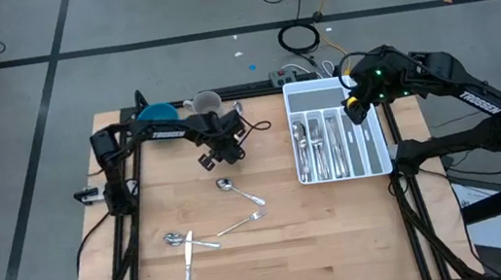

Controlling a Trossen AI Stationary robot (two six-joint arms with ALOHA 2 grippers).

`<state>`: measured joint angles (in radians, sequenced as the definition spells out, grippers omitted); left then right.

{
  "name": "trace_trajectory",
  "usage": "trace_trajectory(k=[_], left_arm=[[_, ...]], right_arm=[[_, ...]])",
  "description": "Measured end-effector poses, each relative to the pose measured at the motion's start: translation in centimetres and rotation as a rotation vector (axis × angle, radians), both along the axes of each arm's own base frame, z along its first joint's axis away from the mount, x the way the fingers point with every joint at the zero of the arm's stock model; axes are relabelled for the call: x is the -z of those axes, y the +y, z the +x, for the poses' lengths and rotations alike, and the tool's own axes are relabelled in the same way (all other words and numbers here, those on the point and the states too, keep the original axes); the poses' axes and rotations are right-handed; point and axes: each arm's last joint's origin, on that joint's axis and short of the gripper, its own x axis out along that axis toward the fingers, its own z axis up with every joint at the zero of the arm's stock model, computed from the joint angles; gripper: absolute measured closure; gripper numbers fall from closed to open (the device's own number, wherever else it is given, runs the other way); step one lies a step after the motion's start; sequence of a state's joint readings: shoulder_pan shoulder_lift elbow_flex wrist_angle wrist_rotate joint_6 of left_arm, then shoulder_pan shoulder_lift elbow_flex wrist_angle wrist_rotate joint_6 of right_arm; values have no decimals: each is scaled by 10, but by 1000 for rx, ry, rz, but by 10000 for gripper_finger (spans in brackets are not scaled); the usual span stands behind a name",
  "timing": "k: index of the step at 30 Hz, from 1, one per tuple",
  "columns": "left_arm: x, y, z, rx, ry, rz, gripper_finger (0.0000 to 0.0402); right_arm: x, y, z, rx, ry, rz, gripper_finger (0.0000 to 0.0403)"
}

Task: Sort silverware
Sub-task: Put the fork in the silverware tray

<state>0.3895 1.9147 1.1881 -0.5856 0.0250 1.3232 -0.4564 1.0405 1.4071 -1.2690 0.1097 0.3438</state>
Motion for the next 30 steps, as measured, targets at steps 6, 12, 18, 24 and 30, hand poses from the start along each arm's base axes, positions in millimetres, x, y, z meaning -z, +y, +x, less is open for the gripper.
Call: trace_trajectory(k=[6,12,18,24,30], left_arm=[[5,-1,-1,42,45,12,339],[-7,-15,-4,-37,96,62,390],[-69,-40,9,-105,14,23,394],[-136,-73,31,45,-63,45,396],[-170,-73,78,40,-245,83,396]], right_arm=[[0,0,0,8,-4,6,238],[0,0,0,6,-5,8,238],[-3,3,-6,-11,-18,-8,238],[-7,10,-20,-39,-31,-40,238],[-6,16,-33,-39,6,-17,238]])
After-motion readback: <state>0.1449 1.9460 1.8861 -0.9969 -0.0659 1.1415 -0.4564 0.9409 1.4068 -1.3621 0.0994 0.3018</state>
